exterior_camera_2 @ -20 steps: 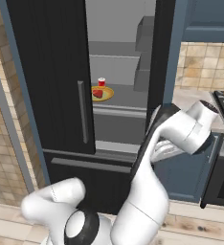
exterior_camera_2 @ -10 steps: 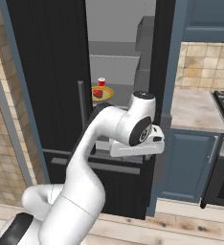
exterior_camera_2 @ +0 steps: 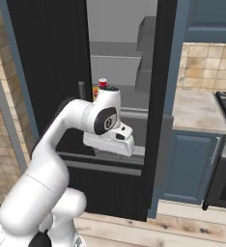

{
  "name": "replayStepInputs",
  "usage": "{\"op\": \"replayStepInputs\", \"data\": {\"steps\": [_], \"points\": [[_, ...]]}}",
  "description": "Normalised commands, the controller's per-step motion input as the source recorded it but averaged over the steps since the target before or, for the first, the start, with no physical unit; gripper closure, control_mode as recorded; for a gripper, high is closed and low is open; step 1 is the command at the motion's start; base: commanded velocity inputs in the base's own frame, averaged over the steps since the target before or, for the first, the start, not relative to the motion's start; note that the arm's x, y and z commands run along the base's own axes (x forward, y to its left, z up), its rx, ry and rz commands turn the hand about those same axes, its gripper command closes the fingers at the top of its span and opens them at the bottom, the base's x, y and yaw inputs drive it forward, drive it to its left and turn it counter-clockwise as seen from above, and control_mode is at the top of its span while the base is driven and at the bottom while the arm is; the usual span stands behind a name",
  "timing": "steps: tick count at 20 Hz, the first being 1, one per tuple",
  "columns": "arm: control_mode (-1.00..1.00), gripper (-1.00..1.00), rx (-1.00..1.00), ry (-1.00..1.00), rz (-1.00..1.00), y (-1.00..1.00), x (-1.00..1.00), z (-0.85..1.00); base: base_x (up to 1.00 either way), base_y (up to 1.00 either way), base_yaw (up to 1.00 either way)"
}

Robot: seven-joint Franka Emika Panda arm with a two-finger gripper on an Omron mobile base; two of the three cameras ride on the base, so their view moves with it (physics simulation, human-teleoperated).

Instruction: Retrieve the steak from the fridge and place it on the saucepan with marinade on the stove.

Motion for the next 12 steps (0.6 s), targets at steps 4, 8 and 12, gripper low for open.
{"op": "replayStepInputs", "data": {"steps": [4, 8, 12], "points": [[-1.00, -1.00, 0.00, -0.28, -0.28, 1.00, 0.25, -0.18, 0.00, 0.00, 0.00], [-1.00, -1.00, 0.00, -0.28, -0.23, 1.00, 0.39, -0.13, 0.00, 0.00, 0.00], [-1.00, -1.00, -0.10, 0.00, 0.00, 0.99, 0.96, -0.19, 0.00, 0.00, 0.00]]}}
